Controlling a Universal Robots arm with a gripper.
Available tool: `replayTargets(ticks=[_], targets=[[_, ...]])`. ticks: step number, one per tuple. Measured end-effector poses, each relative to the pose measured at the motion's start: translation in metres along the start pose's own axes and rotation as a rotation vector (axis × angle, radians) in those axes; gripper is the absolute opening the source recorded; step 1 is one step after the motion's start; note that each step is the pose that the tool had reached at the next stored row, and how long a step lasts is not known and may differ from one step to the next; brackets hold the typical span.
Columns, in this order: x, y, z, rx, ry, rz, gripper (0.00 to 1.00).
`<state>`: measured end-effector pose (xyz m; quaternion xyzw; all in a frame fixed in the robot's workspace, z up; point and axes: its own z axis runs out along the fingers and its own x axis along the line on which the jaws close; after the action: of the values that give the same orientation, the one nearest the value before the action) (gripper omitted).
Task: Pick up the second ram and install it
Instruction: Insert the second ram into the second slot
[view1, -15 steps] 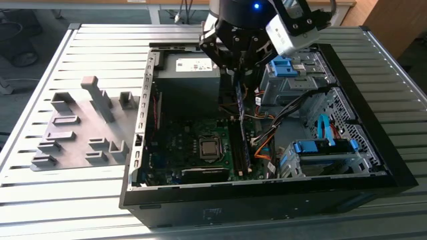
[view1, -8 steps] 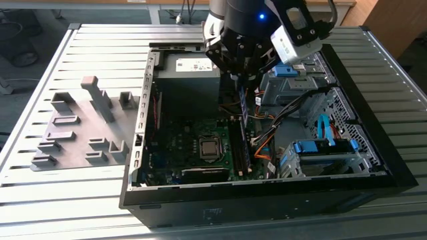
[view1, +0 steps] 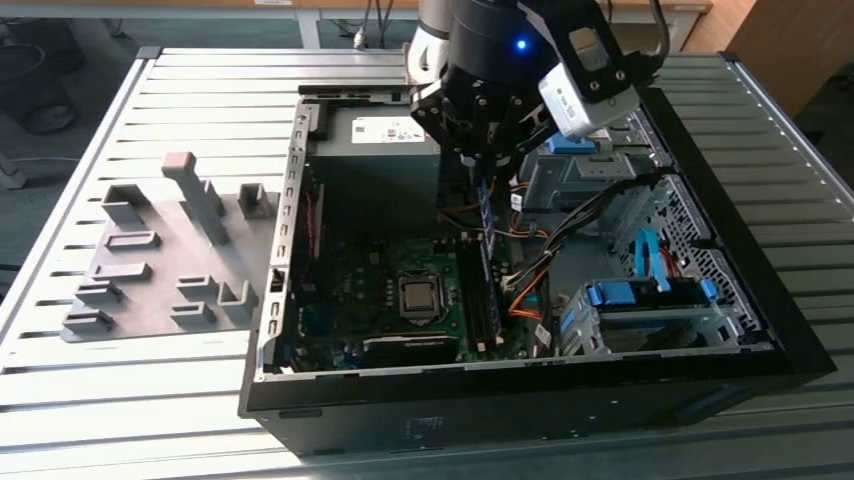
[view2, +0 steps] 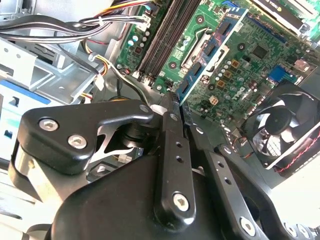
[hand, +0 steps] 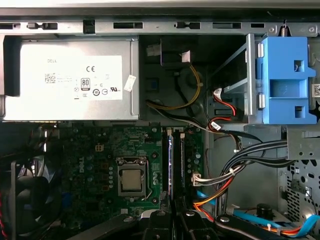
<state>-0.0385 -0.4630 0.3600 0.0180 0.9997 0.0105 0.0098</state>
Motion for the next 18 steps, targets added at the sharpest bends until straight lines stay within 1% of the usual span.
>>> replayTargets(ticks=[6,11,16,18], targets=[[0.0001,-0.0001,0.0026,0.0000,0.0000,0.000,0.14],[0.0001,-0.0002,0.0065,-0.0001,0.0000,0.000,0.14],[0.0002,-0.0002,0.0082,-0.0005,0.0007,-0.031,0.14],[0.0002,-0.0002,0.0086,-0.0007,0.0006,-0.031,0.14]])
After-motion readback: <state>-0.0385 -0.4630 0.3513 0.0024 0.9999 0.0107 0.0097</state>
